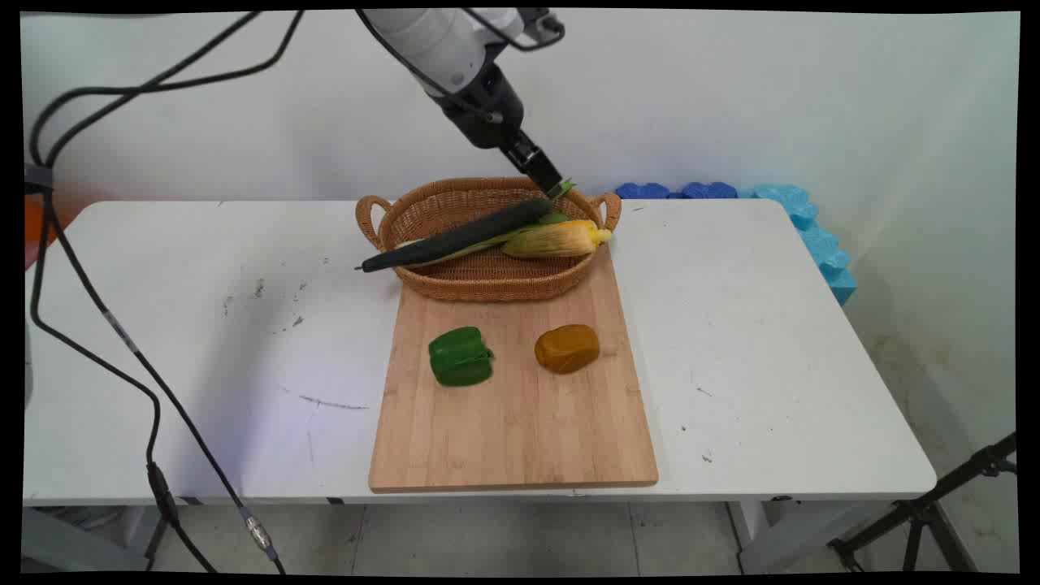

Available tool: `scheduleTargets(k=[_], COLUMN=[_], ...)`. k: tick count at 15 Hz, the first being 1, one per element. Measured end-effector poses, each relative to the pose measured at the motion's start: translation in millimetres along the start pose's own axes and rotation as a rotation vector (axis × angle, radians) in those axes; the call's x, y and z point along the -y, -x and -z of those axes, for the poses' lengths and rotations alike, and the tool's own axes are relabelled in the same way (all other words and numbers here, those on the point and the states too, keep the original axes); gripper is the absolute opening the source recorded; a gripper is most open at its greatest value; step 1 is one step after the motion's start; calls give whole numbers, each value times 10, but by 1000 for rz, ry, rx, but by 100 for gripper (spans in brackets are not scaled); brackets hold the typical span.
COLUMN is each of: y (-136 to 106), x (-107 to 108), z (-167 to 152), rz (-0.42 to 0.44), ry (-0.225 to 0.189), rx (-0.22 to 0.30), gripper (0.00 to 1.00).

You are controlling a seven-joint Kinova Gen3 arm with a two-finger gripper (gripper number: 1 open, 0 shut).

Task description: Pick up the potato from the cutting board

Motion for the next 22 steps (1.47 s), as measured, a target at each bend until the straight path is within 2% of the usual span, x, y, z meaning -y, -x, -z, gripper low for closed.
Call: scheduleTargets(k=[4, 9, 16, 22], y=[29, 282, 703, 922], x=[-339, -660, -955, -1095], z=[230, 160, -451, -901], rz=[-13, -63, -115, -138], ry=[67, 106, 114, 111], rx=[-23, -1, 68, 111], gripper=[100, 100, 100, 100])
